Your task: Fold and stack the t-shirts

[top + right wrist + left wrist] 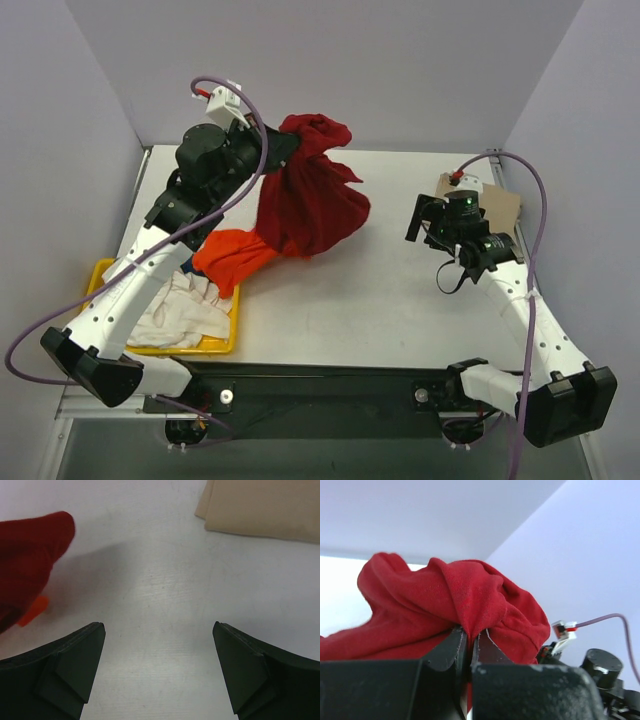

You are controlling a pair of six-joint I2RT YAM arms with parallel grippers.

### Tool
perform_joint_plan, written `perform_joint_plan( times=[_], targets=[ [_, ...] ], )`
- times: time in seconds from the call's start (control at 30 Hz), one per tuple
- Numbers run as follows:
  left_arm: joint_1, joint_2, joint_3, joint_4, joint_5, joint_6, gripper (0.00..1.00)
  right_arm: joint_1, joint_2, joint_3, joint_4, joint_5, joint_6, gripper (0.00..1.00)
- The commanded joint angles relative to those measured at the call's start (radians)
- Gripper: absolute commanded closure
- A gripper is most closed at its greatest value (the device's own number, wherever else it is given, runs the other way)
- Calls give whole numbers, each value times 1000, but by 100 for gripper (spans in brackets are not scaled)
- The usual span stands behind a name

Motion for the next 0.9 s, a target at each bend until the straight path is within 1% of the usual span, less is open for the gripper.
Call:
perform_joint_plan(
  times=[0.0,0.1,0.23,0.3,0.33,0.37,0.53,0.57,0.67,0.87],
  targets=[
    [-3,-46,-3,218,73,-63,100,-7,-46,-17,-1,42,6,5],
    [-3,-80,-66,195,56,-64,100,-10,-52,-26,-4,41,9,5],
    [-3,-153,-114,160,35,-57,100,-8,-58,-32,-7,41,16,5],
    [-3,-190,-126,143,-24,-32,100,-10,-56,-32,-9,38,19,5],
    [-4,-228,-122,132,-74,-17,100,-10,-52,-32,-10,34,19,5],
    [-3,-245,-111,117,-94,21,100,-10,-50,-31,-9,33,23,5],
    [0,-327,28,-24,-261,195,100,-10,-24,-17,-7,10,32,5],
    [-1,-331,94,-68,-283,248,100,-8,-18,-14,-7,4,34,5],
    [-1,-353,192,-113,-358,345,100,-8,2,0,-7,-13,39,5],
    [-1,-412,294,-182,-498,481,100,-7,34,21,-7,-56,49,6]
  ],
)
